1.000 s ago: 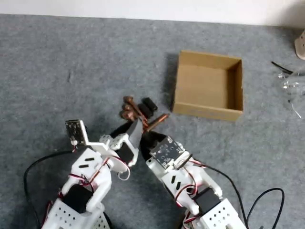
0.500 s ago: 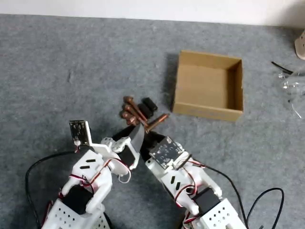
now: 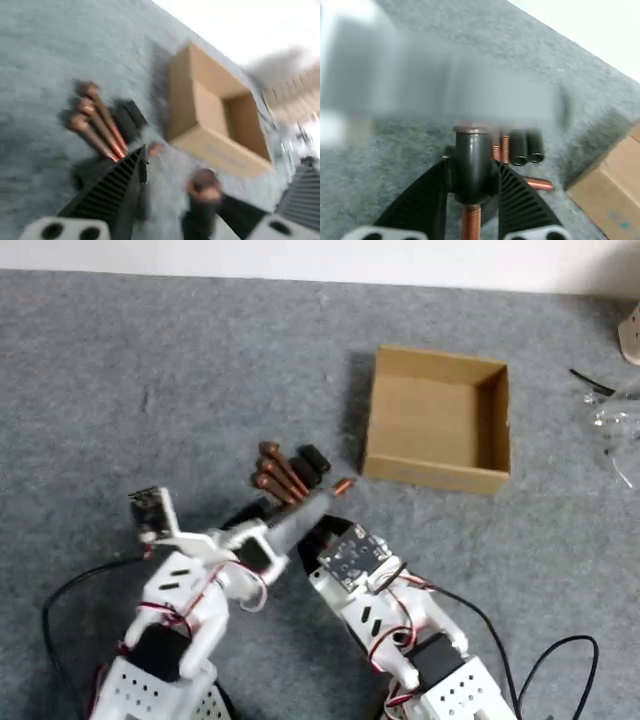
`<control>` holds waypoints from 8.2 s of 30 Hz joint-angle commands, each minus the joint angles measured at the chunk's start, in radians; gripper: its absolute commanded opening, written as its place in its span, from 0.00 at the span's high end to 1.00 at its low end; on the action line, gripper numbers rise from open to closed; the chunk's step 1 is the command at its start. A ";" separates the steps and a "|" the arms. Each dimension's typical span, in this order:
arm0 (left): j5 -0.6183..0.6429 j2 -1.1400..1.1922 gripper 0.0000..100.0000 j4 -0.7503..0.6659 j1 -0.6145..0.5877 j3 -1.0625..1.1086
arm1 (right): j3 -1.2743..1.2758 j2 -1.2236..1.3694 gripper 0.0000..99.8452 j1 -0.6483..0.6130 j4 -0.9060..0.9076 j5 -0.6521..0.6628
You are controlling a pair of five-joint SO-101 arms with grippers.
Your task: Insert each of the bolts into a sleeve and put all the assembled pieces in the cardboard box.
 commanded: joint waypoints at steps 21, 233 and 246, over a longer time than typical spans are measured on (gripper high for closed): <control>-0.241 -0.015 0.97 -0.002 -0.274 -0.033 | 0.151 -0.016 1.00 0.171 -0.087 0.003; -0.957 -0.013 0.99 0.086 -0.503 -0.013 | -1.374 1.596 0.81 0.070 0.360 0.011; -0.957 -0.013 0.99 0.086 -0.503 -0.018 | -1.669 1.989 0.81 0.110 0.360 0.064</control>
